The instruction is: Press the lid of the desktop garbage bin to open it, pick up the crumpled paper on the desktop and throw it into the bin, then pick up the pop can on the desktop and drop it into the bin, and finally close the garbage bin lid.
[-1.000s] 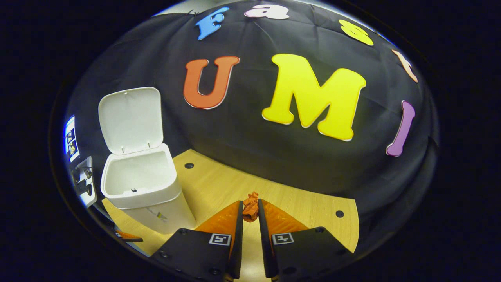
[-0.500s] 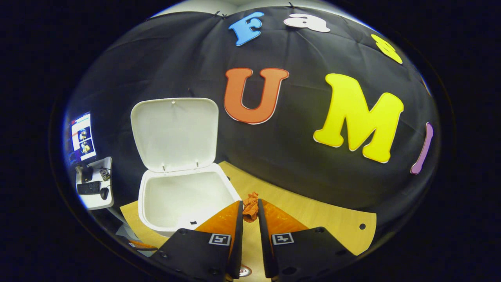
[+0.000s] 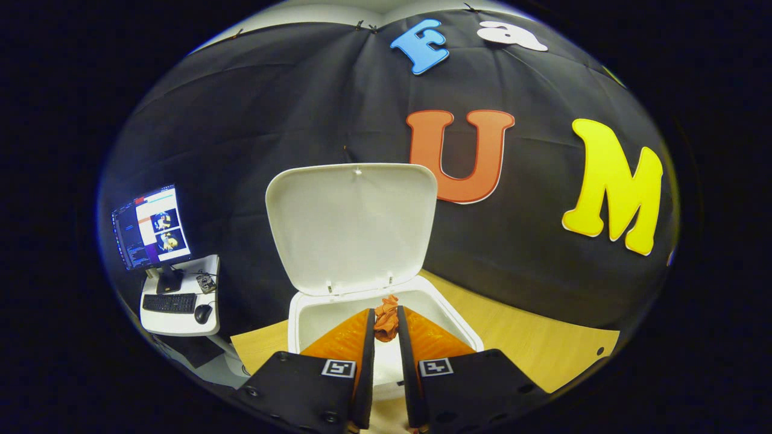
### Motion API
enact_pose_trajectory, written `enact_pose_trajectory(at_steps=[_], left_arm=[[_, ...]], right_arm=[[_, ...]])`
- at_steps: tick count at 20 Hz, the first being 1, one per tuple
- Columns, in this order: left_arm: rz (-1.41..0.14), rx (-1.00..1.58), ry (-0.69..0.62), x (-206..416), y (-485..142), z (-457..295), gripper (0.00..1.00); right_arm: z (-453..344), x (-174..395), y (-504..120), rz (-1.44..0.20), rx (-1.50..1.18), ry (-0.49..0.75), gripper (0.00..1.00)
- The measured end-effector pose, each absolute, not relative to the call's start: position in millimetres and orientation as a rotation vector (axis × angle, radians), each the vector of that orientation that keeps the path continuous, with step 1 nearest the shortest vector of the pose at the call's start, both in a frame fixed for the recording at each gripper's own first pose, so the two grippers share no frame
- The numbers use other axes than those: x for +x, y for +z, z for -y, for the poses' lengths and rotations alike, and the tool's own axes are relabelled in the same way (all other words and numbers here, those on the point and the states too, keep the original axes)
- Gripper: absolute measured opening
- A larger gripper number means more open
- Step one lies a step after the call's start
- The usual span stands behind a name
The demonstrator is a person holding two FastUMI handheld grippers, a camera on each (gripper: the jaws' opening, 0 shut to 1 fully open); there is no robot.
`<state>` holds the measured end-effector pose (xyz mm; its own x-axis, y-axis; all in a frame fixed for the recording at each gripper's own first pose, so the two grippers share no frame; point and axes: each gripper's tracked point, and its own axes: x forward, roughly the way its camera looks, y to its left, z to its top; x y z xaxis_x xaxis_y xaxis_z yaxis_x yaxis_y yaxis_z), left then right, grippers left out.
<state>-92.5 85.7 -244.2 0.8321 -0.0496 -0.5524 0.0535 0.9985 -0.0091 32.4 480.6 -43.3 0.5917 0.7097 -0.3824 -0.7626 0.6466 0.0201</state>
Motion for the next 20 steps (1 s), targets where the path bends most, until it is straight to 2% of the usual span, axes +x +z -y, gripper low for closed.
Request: enact_pose_trajectory(at_steps=[1,5,6,8,9,12,14,15,20], left_arm=[[-0.584,0.010,-0.059,-93,-244,-85,0.97],[-0.582,0.011,-0.087,-88,-243,-77,0.97],[-0.578,0.012,-0.091,-86,-242,-75,0.97],[-0.562,0.021,-0.107,-81,-237,-69,0.97],[-0.557,0.025,-0.114,-78,-237,-66,0.97],[-0.550,0.020,-0.145,-71,-234,-50,0.96],[-0.543,0.009,-0.185,-70,-230,-32,0.96],[-0.535,0.011,-0.200,-68,-228,-24,0.97],[-0.504,0.029,-0.290,-52,-230,9,0.97]], right_arm=[[-482,32,-41,-0.368,-0.155,0.859,0.28],[-475,34,-31,-0.338,-0.146,0.855,0.26],[-472,36,-27,-0.333,-0.133,0.853,0.28],[-466,36,-11,-0.310,-0.093,0.864,0.39],[-462,36,-3,-0.293,-0.074,0.866,0.50],[-443,43,15,-0.251,-0.055,0.848,0.71],[-424,48,23,-0.234,-0.054,0.816,0.81],[-413,54,26,-0.225,-0.055,0.793,0.92],[-343,82,40,-0.172,-0.070,0.637,0.94]])
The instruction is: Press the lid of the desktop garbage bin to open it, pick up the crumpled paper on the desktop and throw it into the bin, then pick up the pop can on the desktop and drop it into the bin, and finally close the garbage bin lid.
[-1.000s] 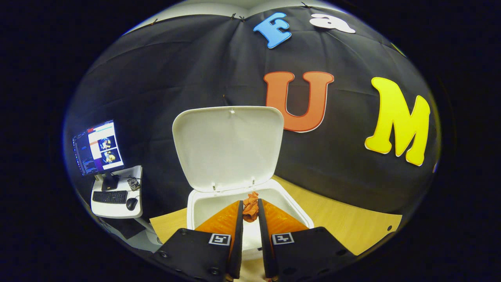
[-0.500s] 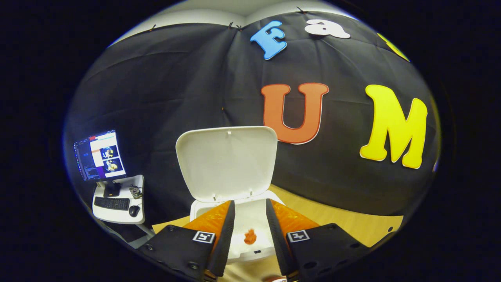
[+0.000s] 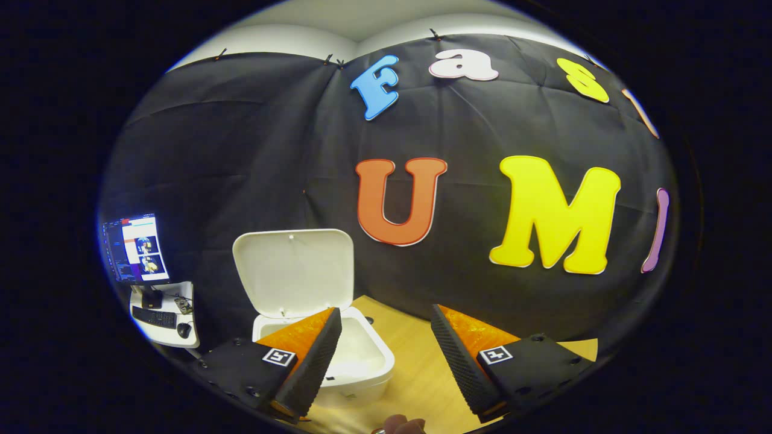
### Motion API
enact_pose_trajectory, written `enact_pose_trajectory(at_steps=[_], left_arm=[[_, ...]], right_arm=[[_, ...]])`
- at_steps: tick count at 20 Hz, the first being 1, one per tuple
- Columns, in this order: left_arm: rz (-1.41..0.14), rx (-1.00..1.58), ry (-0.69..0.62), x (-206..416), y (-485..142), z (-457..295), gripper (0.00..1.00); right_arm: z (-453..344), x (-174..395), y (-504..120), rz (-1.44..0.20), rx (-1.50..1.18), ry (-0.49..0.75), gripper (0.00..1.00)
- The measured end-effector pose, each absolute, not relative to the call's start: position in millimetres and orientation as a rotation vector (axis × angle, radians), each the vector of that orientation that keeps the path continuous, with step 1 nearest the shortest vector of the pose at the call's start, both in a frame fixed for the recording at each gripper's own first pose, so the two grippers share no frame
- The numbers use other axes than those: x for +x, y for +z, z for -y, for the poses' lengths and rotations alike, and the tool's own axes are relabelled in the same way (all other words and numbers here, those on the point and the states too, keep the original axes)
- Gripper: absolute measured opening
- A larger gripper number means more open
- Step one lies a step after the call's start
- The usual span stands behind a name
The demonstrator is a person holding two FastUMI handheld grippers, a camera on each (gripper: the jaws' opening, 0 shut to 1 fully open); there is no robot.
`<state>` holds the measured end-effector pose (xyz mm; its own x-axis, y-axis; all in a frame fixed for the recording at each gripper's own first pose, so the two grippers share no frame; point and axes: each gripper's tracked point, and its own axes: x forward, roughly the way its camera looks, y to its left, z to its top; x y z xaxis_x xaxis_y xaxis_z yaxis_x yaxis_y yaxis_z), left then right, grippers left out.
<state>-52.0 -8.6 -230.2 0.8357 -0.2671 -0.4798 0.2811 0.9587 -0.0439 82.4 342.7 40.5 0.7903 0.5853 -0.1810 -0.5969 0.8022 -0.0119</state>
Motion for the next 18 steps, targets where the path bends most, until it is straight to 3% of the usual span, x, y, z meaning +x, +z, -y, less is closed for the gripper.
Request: enact_pose_trajectory(at_steps=[9,18], left_arm=[[-0.530,0.053,-0.428,-28,-271,67,0.97],[-0.578,0.052,-0.400,26,-319,80,0.97]], right_arm=[[-181,108,13,-0.239,-0.087,0.334,0.94],[-86,96,-18,-0.334,-0.113,0.165,0.94]])
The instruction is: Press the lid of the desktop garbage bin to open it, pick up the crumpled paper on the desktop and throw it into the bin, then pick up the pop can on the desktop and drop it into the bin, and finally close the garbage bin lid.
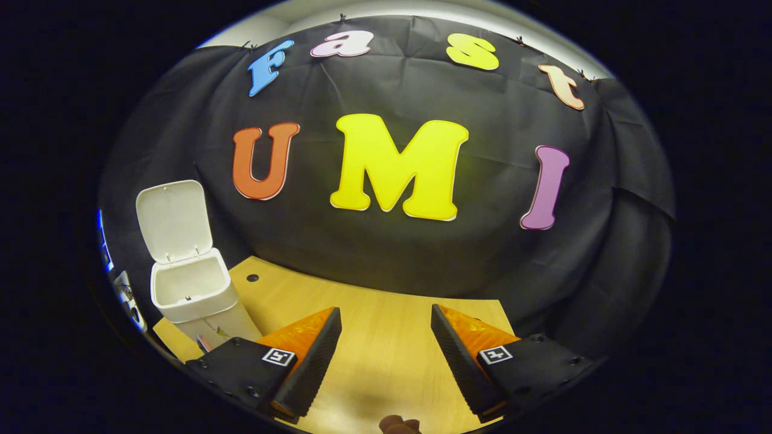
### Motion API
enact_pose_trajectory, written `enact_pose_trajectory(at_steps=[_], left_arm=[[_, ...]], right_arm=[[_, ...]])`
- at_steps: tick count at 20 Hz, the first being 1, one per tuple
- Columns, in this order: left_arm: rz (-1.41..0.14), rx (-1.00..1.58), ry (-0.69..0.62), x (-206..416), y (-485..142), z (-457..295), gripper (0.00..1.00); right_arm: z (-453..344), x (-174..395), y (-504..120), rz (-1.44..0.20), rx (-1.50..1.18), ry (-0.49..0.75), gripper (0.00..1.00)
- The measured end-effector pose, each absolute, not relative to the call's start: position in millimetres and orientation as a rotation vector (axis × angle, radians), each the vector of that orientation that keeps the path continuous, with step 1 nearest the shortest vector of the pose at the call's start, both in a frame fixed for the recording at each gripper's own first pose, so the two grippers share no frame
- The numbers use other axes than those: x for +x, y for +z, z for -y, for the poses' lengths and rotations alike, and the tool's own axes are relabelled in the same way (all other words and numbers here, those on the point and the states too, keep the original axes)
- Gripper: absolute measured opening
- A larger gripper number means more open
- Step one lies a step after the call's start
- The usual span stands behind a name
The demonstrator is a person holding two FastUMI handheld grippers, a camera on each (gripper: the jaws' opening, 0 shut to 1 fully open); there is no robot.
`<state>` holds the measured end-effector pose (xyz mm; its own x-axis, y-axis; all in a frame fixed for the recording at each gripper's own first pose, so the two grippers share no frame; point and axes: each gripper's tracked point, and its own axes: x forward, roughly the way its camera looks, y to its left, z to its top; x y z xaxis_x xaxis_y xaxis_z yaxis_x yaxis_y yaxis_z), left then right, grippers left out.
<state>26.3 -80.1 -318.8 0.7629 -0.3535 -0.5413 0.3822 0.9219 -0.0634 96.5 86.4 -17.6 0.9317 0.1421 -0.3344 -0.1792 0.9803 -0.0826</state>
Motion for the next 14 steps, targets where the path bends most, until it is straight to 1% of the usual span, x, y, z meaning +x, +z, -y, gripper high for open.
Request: enact_pose_trajectory(at_steps=[4,7,11,14], left_arm=[[-0.599,0.052,-0.381,37,-326,82,0.96],[-0.618,0.047,-0.385,39,-330,85,0.88],[-0.622,0.072,-0.393,39,-326,85,0.87],[-0.598,0.089,-0.402,40,-309,90,0.86]], right_arm=[[-62,93,-27,-0.360,-0.119,0.119,0.94],[-54,93,-28,-0.368,-0.097,0.102,0.94],[-46,92,-30,-0.364,-0.109,0.103,0.94],[-40,93,-32,-0.366,-0.090,0.107,0.94]])
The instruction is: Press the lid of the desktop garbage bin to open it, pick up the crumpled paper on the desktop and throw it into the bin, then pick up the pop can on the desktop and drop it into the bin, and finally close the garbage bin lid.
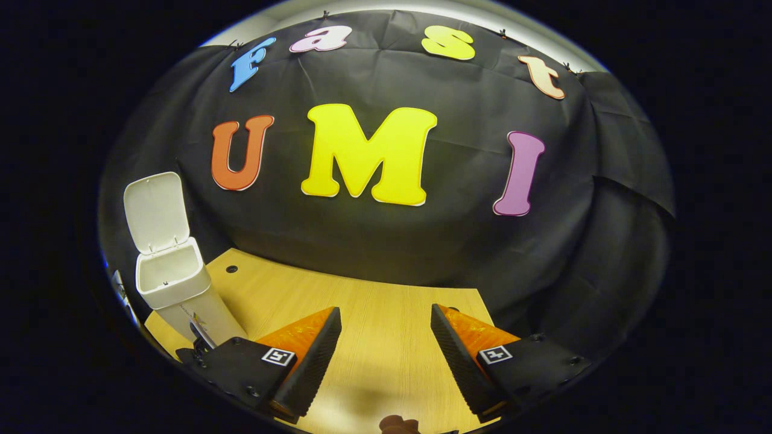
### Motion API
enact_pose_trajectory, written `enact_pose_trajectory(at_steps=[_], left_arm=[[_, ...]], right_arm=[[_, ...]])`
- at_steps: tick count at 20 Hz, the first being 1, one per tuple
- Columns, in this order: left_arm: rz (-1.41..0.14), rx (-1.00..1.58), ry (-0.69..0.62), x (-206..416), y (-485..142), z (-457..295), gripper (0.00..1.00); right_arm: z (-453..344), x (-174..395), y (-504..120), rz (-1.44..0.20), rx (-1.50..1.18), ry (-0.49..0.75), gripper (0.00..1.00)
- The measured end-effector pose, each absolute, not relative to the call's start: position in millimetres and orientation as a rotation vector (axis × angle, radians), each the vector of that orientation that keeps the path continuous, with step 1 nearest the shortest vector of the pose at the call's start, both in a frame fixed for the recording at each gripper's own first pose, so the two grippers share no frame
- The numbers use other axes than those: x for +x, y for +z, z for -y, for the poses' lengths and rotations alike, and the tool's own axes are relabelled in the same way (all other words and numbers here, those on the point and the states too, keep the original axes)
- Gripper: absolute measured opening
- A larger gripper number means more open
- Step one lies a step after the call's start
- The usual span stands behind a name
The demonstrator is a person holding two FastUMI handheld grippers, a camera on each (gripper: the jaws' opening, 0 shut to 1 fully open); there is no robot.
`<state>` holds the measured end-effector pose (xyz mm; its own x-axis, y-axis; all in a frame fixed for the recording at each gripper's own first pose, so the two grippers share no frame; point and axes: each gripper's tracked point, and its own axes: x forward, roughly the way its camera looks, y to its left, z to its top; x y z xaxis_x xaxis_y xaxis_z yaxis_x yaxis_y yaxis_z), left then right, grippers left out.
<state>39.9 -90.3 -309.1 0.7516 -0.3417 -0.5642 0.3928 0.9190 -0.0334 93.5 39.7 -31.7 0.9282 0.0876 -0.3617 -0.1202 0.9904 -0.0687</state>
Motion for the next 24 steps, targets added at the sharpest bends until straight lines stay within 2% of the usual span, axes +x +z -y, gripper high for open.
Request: enact_pose_trajectory(at_steps=[5,11,15,20,24], left_arm=[[-0.533,0.064,-0.413,35,-245,101,0.86],[-0.375,0.005,-0.383,56,-132,99,0.86],[-0.242,0.000,-0.325,79,-54,80,0.86],[-0.198,-0.031,-0.234,88,12,46,0.86],[-0.189,-0.026,-0.119,96,38,2,0.86]], right_arm=[[-15,100,-33,-0.360,-0.042,0.079,0.94],[8,96,-34,-0.341,-0.025,0.062,0.94],[17,90,-39,-0.340,0.003,0.058,0.94],[14,86,-49,-0.354,0.017,0.074,0.94],[-1,85,-49,-0.372,0.027,0.111,0.94]])
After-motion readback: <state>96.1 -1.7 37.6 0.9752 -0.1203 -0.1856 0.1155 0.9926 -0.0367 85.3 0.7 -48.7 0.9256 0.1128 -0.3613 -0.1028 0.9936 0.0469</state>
